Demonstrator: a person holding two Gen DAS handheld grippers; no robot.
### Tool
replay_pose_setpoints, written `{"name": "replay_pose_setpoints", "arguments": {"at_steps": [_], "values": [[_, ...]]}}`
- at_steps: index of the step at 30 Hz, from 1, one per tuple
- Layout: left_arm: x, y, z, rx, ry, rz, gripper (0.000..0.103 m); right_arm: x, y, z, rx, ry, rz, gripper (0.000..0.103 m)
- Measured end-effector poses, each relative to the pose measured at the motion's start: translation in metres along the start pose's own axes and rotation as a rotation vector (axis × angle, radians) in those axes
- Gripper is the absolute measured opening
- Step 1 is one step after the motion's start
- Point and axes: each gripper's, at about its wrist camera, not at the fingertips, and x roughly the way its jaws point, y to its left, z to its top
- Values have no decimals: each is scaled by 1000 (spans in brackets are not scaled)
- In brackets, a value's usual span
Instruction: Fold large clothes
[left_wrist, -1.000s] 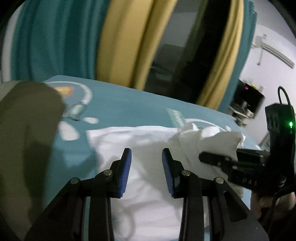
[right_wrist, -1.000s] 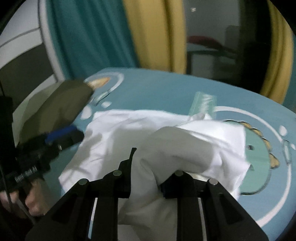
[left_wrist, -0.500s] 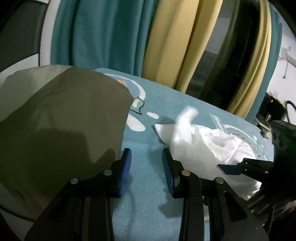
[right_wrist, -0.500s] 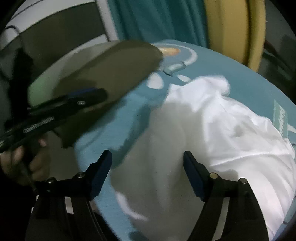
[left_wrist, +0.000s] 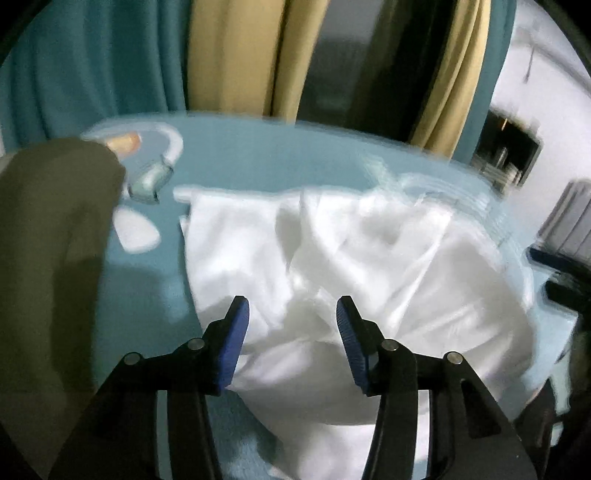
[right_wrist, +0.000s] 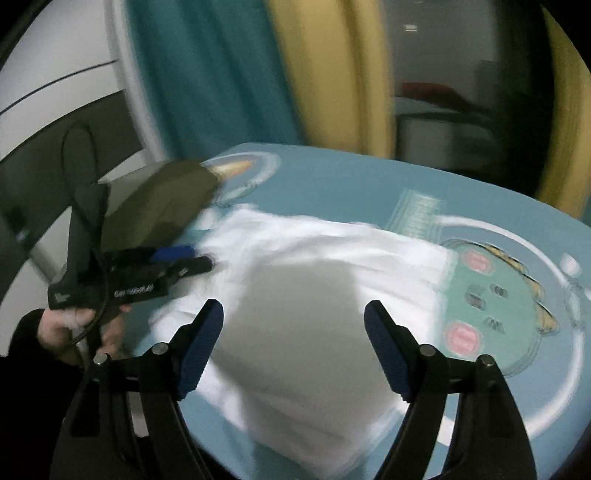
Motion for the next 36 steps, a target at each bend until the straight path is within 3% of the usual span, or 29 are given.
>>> {"name": "replay_pose_setpoints", "arguments": {"at_steps": [1,2,3,4,8,13,18,24,31,36], "values": [[8,-1,-4,8,31,-8,52,-1,-13,-6,33,5,-33,79],[7,-4,-7,39,10,-1,49,-3,-23,-12,64,15,-64,79],[6,-7,-9,65,5,3,39,-1,-32,-17,92,29,-91,79],[6,-10,-10,96,18,-5,11,2,-39,-22,114,42,-105,79],[-20,-8,-14,81,-28,-4,7,11,-47,-36,153,72,-98,79],[-53,-1,-17,58,-53,40,7,30,-33,-36,119,79,-79,80],[-36,3,-30,30,52,68,7,48,-20,-45,57,104,-107,87],[-45,12,-33,-24,41,52,10,42,-15,-50,54,105,-119,87],[-67,15,-26,-48,-28,28,40,22,-15,-51,58,95,-132,88],[-73,25,-23,-86,-46,42,45,13,-13,-50,51,93,-144,88]]}}
